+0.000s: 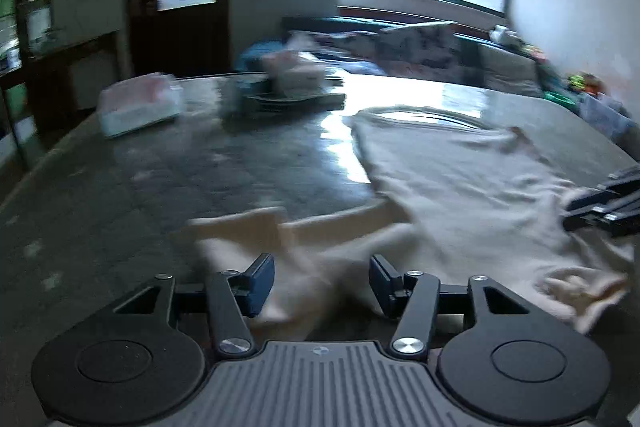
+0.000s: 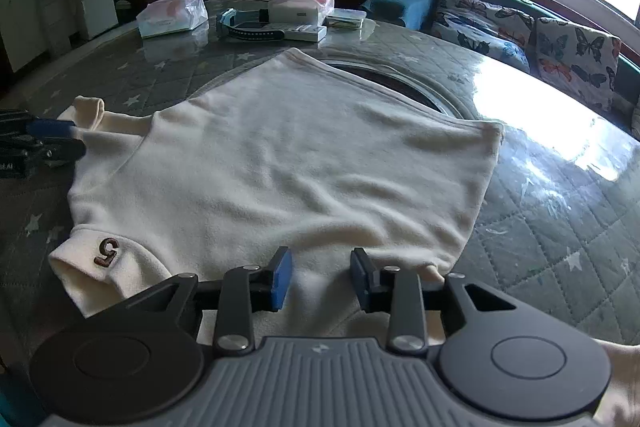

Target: Fold clothes

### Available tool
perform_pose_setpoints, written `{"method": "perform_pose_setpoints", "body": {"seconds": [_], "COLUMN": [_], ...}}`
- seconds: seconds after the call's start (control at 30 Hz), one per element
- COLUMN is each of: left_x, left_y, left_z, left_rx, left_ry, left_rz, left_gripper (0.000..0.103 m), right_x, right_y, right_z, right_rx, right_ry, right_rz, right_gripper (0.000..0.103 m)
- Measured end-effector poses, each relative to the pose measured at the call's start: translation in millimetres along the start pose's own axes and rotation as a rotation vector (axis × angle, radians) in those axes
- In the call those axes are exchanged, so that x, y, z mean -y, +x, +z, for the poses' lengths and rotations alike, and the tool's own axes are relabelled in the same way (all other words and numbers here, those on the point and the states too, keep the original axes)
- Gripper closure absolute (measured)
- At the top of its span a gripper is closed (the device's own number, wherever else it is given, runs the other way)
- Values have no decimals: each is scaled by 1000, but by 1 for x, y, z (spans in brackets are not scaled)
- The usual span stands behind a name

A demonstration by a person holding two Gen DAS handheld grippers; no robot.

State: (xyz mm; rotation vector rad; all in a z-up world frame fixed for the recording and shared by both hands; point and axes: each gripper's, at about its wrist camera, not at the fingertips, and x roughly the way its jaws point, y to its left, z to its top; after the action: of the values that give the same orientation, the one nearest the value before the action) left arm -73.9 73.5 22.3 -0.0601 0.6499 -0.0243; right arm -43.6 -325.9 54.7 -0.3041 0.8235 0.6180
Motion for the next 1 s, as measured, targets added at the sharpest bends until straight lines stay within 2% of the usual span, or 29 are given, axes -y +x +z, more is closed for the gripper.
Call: {"method": "perform_pose_setpoints", "body": {"seconds": [0.07,0.17,0.27,0.4,0.43,0.53,0.63,0.8,0.9,1.0], "left_x": [-12,-20,-22,-40,-45,-52,-42,-11,3,3], "left_y": [4,4,8,20,20,13,2,0,8,13], "left_z": [-1,-3,2,12,14,19,19,8,2,0], "left_rx": [-18,0,2,-18,-20,-16,0,-11,-34,-32], "left_ry": [-29,0,60,49,30,-37,-62,1,70,89], "left_rz": [36,96,197,346,362,338,259,136,136,150], "left_gripper": [47,46,56,57,57,58,56,51,49,48], "right_x": [0,1,1,1,1,2,2,2,2,2], "right_y": [0,0,1,1,0,1,1,1,1,1], "right_z": [0,0,0,0,0,0,0,0,0,0], "right_rx": [1,1,1,1,2,2,1,-1,0,1], "right_ry": [2,3,4,4,4,6,6,4,5,7], "right_rz": [1,0,-2,-4,-4,-4,-4,-5,-5,-5], "right_gripper": [69,68,66,65,65,64,64,63,62,62]}}
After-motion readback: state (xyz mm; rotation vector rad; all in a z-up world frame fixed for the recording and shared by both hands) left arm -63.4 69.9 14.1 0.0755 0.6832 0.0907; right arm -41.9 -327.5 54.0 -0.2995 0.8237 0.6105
